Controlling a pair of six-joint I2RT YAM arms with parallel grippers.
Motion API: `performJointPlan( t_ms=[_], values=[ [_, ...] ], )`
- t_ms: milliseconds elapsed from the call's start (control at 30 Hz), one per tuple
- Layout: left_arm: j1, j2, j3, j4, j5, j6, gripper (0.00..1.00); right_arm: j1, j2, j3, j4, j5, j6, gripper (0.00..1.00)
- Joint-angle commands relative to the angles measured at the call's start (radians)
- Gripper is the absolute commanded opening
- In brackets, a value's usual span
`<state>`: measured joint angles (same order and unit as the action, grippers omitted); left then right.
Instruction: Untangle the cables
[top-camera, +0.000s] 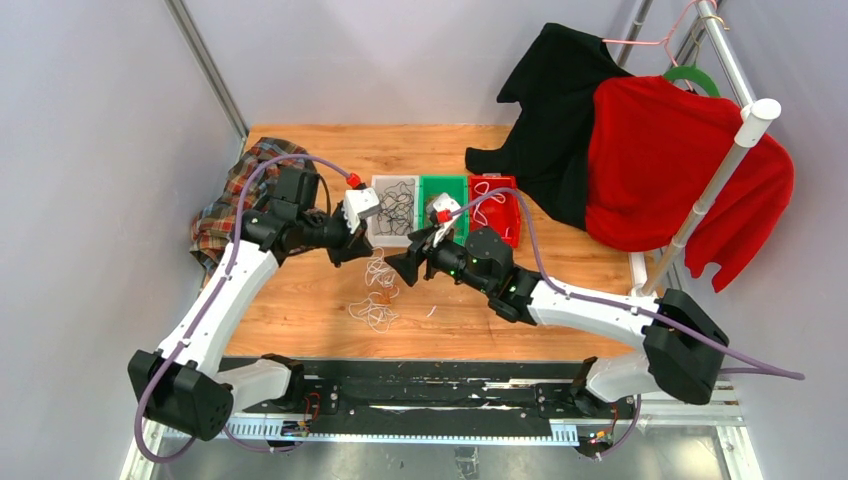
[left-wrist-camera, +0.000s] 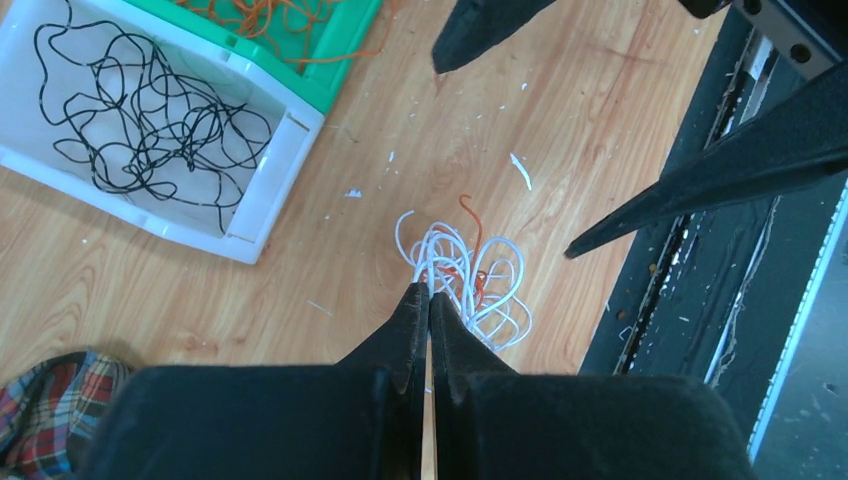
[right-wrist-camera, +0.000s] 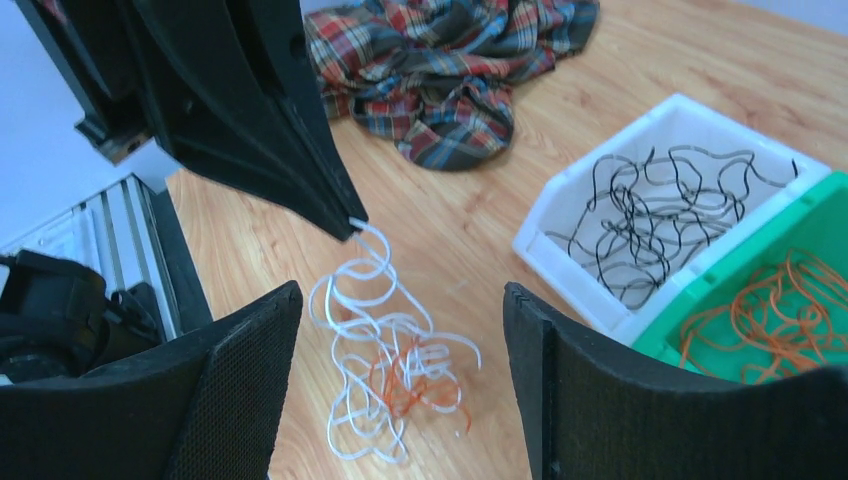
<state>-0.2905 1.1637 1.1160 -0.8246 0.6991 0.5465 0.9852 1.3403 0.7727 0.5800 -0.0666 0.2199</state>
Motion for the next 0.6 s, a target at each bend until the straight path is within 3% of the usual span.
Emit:
performJointPlan(
  t_ms=[0, 567],
  values=[
    [-0.008, -0.033, 0.029, -0.031, -0.010, -0.054, 0.01, 0.035, 0.057, 0.074, 0.087, 0.048, 0.003, 0.74],
    [-0.025, -0.043, 0.076, -0.060, -0.021, -0.076, 0.01, 0.047, 0.157, 0.141, 0.020, 0.078, -0.034, 0.73]
  ],
)
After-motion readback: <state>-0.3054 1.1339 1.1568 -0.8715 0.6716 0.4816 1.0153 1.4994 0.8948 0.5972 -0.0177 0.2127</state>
